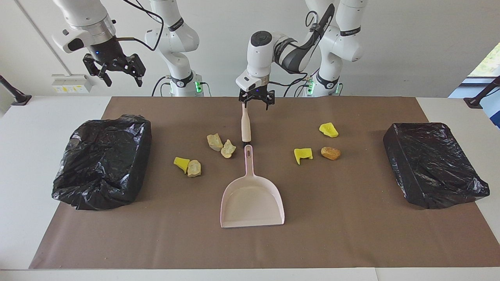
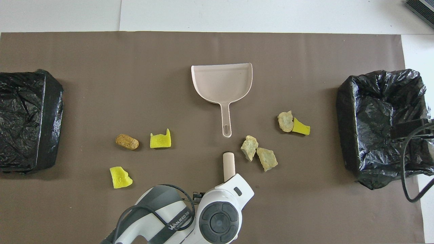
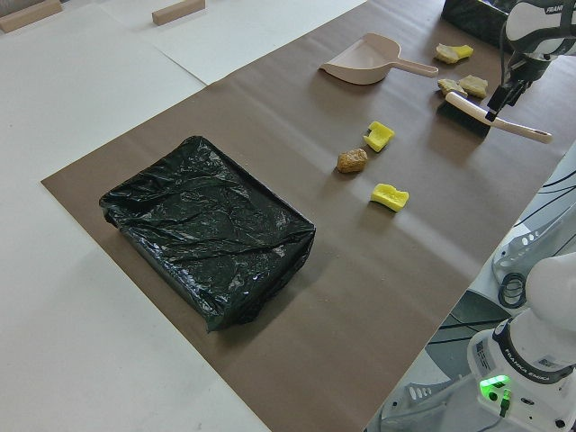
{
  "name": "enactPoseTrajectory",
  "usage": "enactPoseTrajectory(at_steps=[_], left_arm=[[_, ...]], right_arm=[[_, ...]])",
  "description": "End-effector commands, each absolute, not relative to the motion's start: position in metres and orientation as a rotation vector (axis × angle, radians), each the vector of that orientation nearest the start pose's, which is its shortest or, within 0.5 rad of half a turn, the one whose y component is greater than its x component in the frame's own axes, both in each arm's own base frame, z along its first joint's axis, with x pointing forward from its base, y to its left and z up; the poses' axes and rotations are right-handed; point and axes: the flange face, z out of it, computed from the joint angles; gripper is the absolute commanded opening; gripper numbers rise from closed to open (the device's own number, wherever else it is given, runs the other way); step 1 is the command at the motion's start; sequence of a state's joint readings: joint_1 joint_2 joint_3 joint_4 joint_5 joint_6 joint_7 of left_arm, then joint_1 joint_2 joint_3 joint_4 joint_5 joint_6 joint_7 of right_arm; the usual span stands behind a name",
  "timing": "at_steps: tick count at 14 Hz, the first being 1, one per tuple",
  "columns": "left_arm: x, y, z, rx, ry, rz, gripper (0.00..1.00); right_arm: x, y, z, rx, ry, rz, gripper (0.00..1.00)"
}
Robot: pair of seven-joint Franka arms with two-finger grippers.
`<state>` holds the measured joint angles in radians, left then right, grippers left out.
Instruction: Sweep and dump trash in bin
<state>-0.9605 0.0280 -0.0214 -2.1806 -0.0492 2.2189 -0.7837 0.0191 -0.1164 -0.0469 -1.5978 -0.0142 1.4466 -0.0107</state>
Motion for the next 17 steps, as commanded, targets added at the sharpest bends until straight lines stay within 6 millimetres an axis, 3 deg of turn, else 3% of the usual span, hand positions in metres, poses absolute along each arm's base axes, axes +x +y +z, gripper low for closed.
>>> enactPoseTrajectory(at_steps=[1, 3, 5, 6, 10, 11, 14, 15, 17], left_arm=[[0.267, -0.465, 0.376, -3.181, 0.251, 0.046, 1.0], [0.253, -0.47, 0.369, -3.185, 0.216, 0.053, 1.0], [0.222, -0.478, 0.339, -3.154, 0.243, 0.082, 1.0], [0.222, -0.479, 0.331, -3.162, 0.215, 0.074, 1.0], [0.233, -0.475, 0.334, -3.168, 0.181, 0.07, 1.0], [0.243, -0.472, 0.338, -3.178, 0.15, 0.063, 1.0], [0.25, -0.468, 0.341, -3.182, 0.129, 0.06, 0.7], [0.25, -0.467, 0.342, -3.178, 0.129, 0.064, 0.66], [0.25, -0.467, 0.343, -3.179, 0.083, 0.065, 0.28]], right_arm=[[0.498, -0.018, 0.666, -3.131, 0.013, 0.062, 1.0], [0.498, -0.018, 0.665, -3.131, 0.013, 0.064, 1.0], [0.498, -0.018, 0.666, -3.131, 0.013, 0.062, 1.0], [0.498, -0.018, 0.665, -3.131, 0.013, 0.064, 1.0], [0.498, -0.018, 0.666, -3.131, 0.013, 0.062, 1.0], [0.498, -0.018, 0.666, -3.131, 0.015, 0.062, 1.0], [0.498, -0.018, 0.666, -3.131, 0.013, 0.062, 1.0], [0.498, -0.018, 0.665, -3.131, 0.013, 0.064, 1.0], [0.498, -0.018, 0.666, -3.131, 0.013, 0.062, 1.0]])
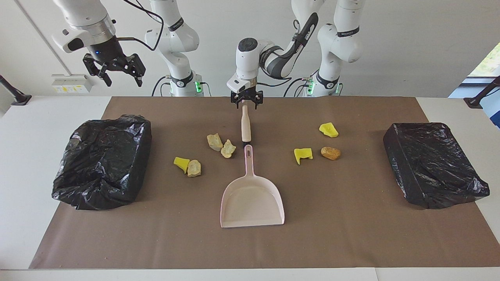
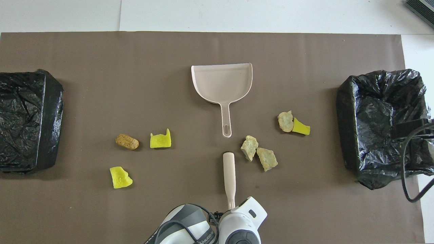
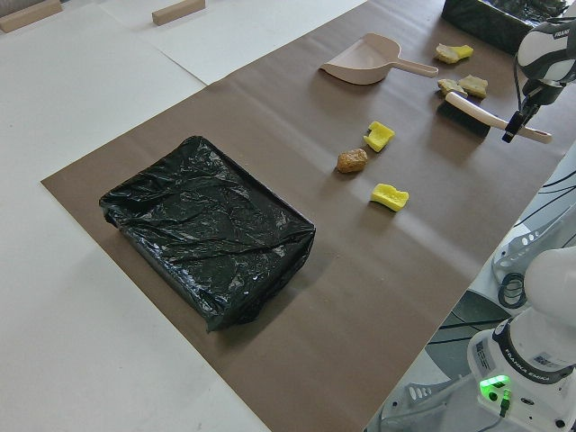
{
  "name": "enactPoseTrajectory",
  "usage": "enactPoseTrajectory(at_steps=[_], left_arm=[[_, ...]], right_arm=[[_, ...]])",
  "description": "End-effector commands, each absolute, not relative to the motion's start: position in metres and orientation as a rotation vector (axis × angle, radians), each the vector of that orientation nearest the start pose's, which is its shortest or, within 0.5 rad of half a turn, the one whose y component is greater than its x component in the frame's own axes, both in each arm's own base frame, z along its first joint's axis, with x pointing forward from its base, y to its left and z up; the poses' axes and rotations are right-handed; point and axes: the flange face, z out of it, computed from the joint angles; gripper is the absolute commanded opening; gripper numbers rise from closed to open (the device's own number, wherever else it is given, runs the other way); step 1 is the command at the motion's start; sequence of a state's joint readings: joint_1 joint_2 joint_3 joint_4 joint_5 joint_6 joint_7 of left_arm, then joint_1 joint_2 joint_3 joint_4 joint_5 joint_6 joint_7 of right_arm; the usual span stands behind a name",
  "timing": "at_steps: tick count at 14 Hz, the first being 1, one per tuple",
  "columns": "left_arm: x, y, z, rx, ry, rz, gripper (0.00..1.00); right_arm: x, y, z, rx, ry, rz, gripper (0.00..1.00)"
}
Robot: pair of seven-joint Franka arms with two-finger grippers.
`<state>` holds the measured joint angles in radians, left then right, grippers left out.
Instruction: Sweep and dump trash in bin
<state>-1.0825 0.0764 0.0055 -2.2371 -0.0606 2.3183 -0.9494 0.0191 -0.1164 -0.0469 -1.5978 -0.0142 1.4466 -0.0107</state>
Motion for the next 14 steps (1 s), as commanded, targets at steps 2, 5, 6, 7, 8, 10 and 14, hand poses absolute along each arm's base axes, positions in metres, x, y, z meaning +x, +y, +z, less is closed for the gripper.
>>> enactPoseTrajectory(at_steps=[2, 5, 6, 7, 8, 10, 14], left_arm=[[0.25, -0.467, 0.343, -3.178, 0.076, 0.067, 0.0], [0.265, -0.458, 0.366, -3.187, 0.027, 0.063, 0.0], [0.269, -0.453, 0.374, -3.171, 0.006, 0.081, 0.0], [0.273, -0.446, 0.383, -3.152, -0.009, 0.101, 0.0], [0.28, -0.437, 0.387, -3.137, -0.034, 0.116, 0.0], [0.287, -0.432, 0.387, -3.131, -0.054, 0.115, 0.0], [0.302, -0.423, 0.386, -3.104, -0.076, 0.092, 0.0]], right_arm=[[0.498, -0.018, 0.666, -3.131, 0.013, 0.062, 1.0], [0.495, -0.02, 0.667, -3.14, 0.003, 0.079, 1.0], [0.494, -0.019, 0.666, -3.143, -0.016, 0.08, 1.0], [0.496, -0.016, 0.667, -3.132, -0.013, 0.06, 1.0], [0.497, -0.008, 0.668, -3.133, -0.037, 0.048, 1.0], [0.508, 0.019, 0.659, -3.135, -0.027, 0.025, 1.0], [0.564, 0.094, 0.597, -3.131, -0.001, -0.046, 1.0]])
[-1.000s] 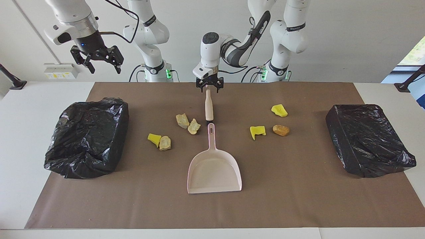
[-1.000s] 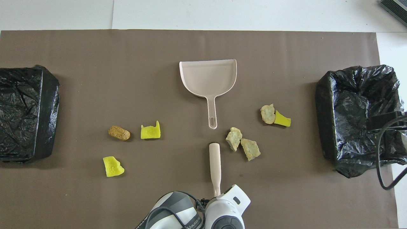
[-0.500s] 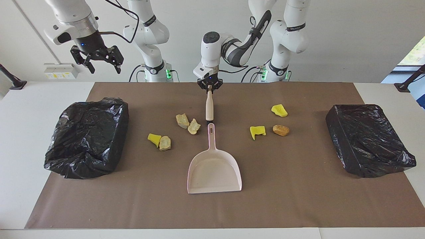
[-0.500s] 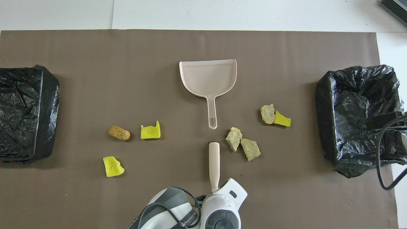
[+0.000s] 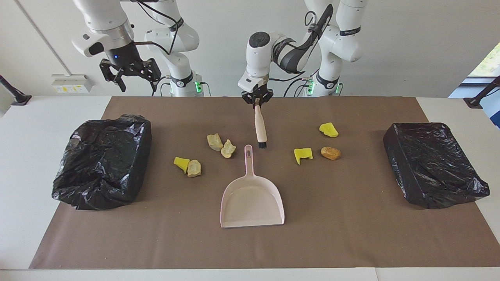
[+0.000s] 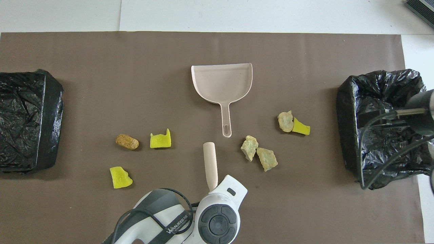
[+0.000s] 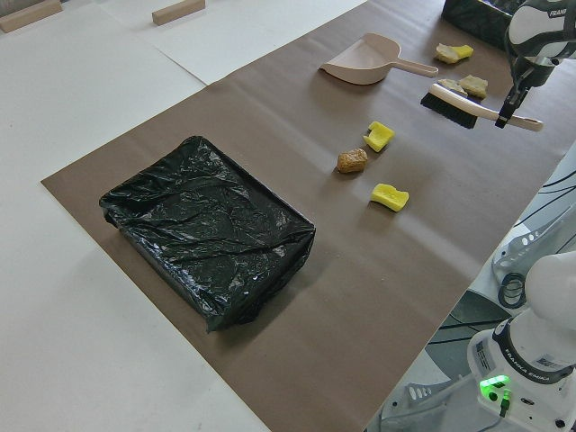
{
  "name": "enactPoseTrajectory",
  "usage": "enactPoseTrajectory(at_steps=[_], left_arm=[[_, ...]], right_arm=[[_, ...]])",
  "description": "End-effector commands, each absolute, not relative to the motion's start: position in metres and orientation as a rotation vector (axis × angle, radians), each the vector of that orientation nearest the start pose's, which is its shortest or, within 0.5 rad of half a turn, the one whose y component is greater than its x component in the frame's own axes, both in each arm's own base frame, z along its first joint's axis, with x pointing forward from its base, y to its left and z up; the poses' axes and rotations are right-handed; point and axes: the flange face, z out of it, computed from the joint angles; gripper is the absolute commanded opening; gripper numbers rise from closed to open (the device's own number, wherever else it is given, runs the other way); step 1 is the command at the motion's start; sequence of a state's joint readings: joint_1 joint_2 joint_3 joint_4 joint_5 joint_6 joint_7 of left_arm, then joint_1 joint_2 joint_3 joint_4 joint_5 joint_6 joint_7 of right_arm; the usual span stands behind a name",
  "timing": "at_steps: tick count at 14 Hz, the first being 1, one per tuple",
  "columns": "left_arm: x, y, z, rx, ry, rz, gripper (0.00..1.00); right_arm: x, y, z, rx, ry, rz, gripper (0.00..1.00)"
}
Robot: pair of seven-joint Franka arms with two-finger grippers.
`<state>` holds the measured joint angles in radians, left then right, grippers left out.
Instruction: Sweep and dump trash in bin
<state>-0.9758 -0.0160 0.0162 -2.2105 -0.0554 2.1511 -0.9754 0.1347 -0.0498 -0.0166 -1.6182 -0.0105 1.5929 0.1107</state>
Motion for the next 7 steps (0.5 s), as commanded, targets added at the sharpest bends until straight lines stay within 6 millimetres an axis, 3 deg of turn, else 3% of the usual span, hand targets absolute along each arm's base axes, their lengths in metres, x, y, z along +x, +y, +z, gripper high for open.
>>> enactPoseTrajectory(at_steps=[1, 2, 3, 7], left_arm=[[0.314, -0.415, 0.392, -3.086, -0.111, 0.1, 0.0], [0.334, -0.397, 0.402, -3.058, -0.178, 0.118, 0.0], [0.339, -0.381, 0.411, -3.012, -0.214, 0.156, 0.0], [0.334, -0.319, 0.449, -2.909, -0.334, 0.272, 0.0]], right_arm=[[0.576, 0.118, 0.577, -3.127, 0.008, -0.064, 1.0], [0.588, 0.139, 0.556, -3.122, 0.04, -0.084, 1.0], [0.6, 0.152, 0.534, -3.119, 0.062, -0.093, 1.0], [0.62, 0.199, 0.48, -3.067, 0.088, -0.117, 1.0]])
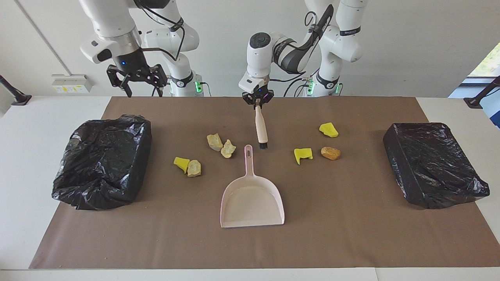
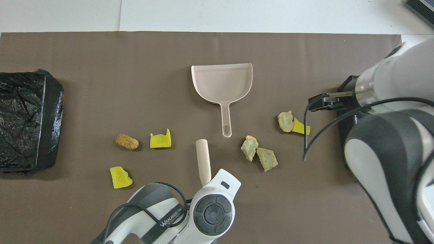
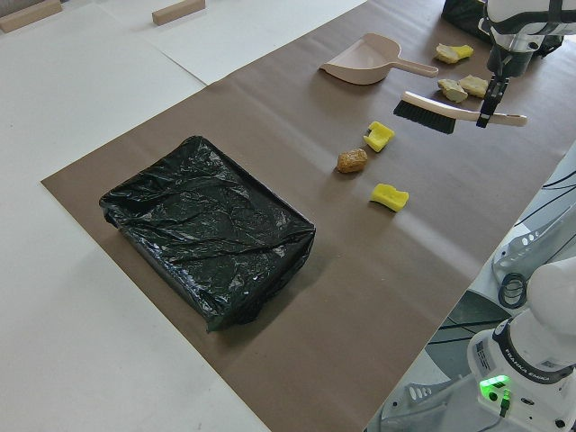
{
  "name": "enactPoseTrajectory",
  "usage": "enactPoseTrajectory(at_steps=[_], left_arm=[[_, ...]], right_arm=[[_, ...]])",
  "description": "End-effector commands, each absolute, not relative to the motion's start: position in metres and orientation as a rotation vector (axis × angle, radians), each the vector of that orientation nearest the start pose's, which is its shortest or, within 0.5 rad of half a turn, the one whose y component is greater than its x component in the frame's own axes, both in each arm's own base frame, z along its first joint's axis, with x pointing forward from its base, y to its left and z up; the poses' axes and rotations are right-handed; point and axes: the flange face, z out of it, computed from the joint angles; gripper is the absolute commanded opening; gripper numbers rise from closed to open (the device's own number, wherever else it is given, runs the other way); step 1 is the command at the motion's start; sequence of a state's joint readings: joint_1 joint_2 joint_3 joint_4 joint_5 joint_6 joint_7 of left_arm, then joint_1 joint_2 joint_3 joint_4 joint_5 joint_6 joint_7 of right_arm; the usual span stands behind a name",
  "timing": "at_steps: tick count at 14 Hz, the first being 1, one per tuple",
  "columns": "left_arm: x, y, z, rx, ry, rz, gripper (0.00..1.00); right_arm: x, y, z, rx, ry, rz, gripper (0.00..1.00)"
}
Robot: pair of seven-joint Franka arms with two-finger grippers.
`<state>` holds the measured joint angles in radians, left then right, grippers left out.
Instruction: Sweep and dump trash in bin
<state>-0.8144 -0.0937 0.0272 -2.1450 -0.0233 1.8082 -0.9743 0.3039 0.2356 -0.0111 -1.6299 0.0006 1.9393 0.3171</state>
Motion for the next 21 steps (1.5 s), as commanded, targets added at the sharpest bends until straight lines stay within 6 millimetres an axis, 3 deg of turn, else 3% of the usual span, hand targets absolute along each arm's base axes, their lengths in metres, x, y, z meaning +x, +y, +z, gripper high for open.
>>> enactPoseTrajectory(at_steps=[1, 3, 4, 7, 8, 9, 10, 12, 14, 16, 17, 18, 19, 20, 21], left_arm=[[0.341, -0.302, 0.448, -2.875, -0.393, 0.301, 0.0], [0.342, -0.268, 0.44, -2.781, -0.492, 0.319, 0.0], [0.34, -0.243, 0.431, -2.739, -0.556, 0.33, 0.0], [0.334, -0.188, 0.413, -2.696, -0.695, 0.358, 0.0], [0.333, -0.175, 0.407, -2.678, -0.759, 0.357, 0.0], [0.332, -0.164, 0.404, -2.663, -0.822, 0.347, 0.0], [0.325, -0.158, 0.399, -2.67, -0.841, 0.334, 0.0], [0.307, -0.153, 0.383, -2.655, -0.867, 0.326, 0.0], [0.302, -0.156, 0.364, -2.652, -0.937, 0.287, 0.0], [0.304, -0.166, 0.358, -2.695, -0.964, 0.284, 0.0], [0.307, -0.17, 0.356, -2.715, -0.984, 0.318, 0.0], [0.313, -0.175, 0.355, -2.757, -1.007, 0.312, 0.0], [0.322, -0.179, 0.352, -2.783, -1.019, 0.285, 0.0], [0.336, -0.183, 0.355, -2.81, -1.012, 0.267, 0.0], [0.349, -0.186, 0.356, -2.829, -0.989, 0.276, 0.0]], right_arm=[[0.619, 0.218, 0.471, -3.05, 0.09, -0.106, 1.0], [0.611, 0.267, 0.442, -3.067, 0.116, -0.082, 1.0], [0.608, 0.281, 0.434, -3.065, 0.146, -0.084, 1.0], [0.609, 0.301, 0.399, -3.076, 0.134, -0.073, 1.0], [0.604, 0.32, 0.386, -3.084, 0.075, -0.083, 1.0], [0.6, 0.327, 0.379, -3.098, 0.026, -0.097, 1.0], [0.596, 0.324, 0.369, -3.112, -0.001, -0.076, 1.0], [0.595, 0.327, 0.367, -3.11, -0.054, -0.075, 1.0], [0.594, 0.337, 0.348, -3.111, -0.073, -0.071, 1.0], [0.588, 0.344, 0.344, -3.126, -0.107, -0.049, 1.0], [0.59, 0.341, 0.345, -3.138, -0.117, -0.062, 0.86], [0.592, 0.337, 0.341, -3.141, -0.116, -0.057, 0.63], [0.591, 0.338, 0.342, -3.143, -0.161, -0.048, 0.09], [0.588, 0.34, 0.343, -3.143, -0.17, -0.033, 0.0], [0.593, 0.337, 0.347, -3.144, -0.175, -0.036, 0.0]])
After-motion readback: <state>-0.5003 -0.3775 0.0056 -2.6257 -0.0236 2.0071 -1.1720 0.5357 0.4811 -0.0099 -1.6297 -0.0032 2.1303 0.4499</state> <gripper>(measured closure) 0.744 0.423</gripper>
